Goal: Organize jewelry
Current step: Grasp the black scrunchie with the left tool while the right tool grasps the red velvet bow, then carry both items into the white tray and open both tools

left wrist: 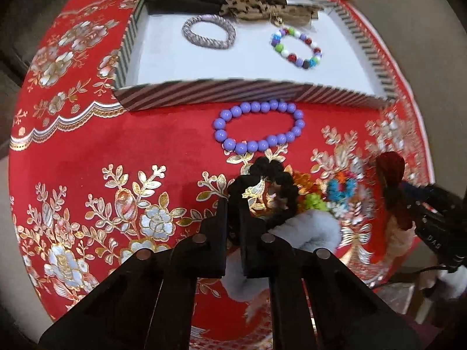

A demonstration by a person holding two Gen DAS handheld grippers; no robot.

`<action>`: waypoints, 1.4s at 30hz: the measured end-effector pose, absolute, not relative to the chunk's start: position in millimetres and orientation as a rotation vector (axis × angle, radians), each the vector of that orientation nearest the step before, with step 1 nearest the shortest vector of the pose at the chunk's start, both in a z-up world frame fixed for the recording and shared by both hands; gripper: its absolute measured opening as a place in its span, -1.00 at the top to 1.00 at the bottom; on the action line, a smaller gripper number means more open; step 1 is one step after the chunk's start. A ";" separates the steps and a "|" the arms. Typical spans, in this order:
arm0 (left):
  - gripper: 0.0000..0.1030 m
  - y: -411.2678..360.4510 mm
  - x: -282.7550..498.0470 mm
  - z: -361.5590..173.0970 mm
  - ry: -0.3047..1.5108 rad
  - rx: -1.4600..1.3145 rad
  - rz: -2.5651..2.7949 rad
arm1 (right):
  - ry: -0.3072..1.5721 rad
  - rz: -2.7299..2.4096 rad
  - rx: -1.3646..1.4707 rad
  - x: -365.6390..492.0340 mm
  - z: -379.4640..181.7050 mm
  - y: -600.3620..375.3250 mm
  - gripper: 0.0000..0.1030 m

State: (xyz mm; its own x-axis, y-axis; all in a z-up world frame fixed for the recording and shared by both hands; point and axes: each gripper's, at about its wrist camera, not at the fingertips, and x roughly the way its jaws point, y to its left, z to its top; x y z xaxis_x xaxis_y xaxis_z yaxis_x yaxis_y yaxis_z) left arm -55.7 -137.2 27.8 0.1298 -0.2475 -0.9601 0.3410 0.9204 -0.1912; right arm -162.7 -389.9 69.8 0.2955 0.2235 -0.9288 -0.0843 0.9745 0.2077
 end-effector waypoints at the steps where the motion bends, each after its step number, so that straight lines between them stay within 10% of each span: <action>1: 0.91 -133.8 -54.3 32.3 1.378 0.049 -0.441 | 1.244 0.213 0.146 -163.6 73.9 -393.0 0.71; 27: 0.91 -112.7 -18.2 146.1 1.130 0.018 -0.462 | 1.061 0.266 0.259 -123.7 151.6 -411.3 0.71; 42: 0.91 -122.8 61.6 78.5 1.260 -0.020 -0.315 | 1.123 0.205 0.200 15.2 117.8 -414.7 0.71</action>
